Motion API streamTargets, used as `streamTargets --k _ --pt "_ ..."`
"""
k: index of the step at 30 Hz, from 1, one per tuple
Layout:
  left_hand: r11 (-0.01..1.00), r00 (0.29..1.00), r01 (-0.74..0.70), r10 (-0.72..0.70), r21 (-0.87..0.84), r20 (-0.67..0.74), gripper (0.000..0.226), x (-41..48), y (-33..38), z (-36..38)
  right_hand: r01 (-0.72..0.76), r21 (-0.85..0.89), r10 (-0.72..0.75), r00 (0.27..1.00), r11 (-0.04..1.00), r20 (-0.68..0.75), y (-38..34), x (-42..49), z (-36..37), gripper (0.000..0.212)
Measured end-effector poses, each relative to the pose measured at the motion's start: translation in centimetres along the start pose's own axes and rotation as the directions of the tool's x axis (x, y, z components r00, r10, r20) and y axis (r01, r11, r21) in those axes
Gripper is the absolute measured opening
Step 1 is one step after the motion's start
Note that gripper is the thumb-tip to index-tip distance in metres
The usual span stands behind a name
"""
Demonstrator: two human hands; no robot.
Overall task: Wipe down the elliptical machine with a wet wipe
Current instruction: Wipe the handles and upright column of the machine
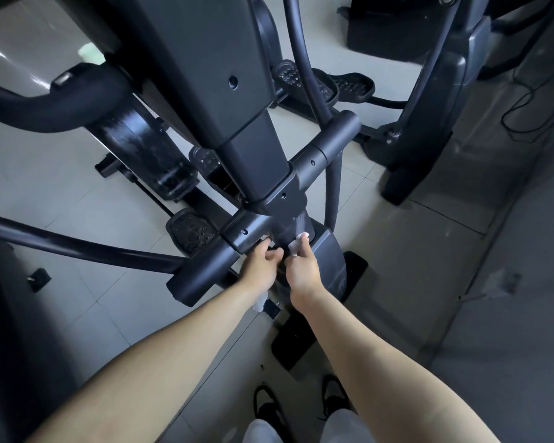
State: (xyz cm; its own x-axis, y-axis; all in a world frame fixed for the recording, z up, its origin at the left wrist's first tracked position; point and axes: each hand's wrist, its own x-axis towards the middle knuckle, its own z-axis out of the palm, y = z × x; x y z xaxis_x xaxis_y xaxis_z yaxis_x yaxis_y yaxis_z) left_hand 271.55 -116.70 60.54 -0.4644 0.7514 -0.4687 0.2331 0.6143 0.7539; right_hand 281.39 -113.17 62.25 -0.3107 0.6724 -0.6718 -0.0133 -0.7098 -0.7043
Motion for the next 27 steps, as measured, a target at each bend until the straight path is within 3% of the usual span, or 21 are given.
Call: streamTargets --k 3,7,12,16,21,27 --pt "0.999 1.000 0.011 -0.012 0.031 0.026 0.019 -0.6 0.0 0.2 0.027 0.053 -0.026 1.000 0.998 -0.010 -0.5 -0.7 -1.7 0.044" --pt "0.997 0.993 -0.056 0.061 -0.052 0.099 0.027 -2.5 0.8 0.4 0.067 0.088 -0.058 0.994 0.994 -0.098 -0.9 -2.2 -2.9 0.037" --pt "0.988 0.989 -0.148 0.147 0.040 0.035 0.020 -4.1 2.7 0.5 0.150 0.055 -0.140 0.979 0.987 -0.149 -1.1 -4.4 -4.3 0.015" --pt "0.990 0.991 -0.134 0.133 0.049 0.017 0.042 -4.9 4.0 -0.1 0.183 0.002 -0.180 0.967 0.983 -0.182 -1.6 -5.1 -5.4 0.010" --pt "0.994 0.994 -0.096 0.099 0.062 -0.047 0.057 -5.5 5.0 -1.5 0.146 0.020 -0.138 0.965 0.989 -0.223 -2.6 -5.8 -6.8 0.020" --pt "0.998 0.995 -0.065 0.064 -0.007 -0.076 0.039 -6.0 5.9 -2.2 0.041 0.135 -0.021 0.988 0.990 -0.153 -3.0 -5.9 -6.8 0.027"
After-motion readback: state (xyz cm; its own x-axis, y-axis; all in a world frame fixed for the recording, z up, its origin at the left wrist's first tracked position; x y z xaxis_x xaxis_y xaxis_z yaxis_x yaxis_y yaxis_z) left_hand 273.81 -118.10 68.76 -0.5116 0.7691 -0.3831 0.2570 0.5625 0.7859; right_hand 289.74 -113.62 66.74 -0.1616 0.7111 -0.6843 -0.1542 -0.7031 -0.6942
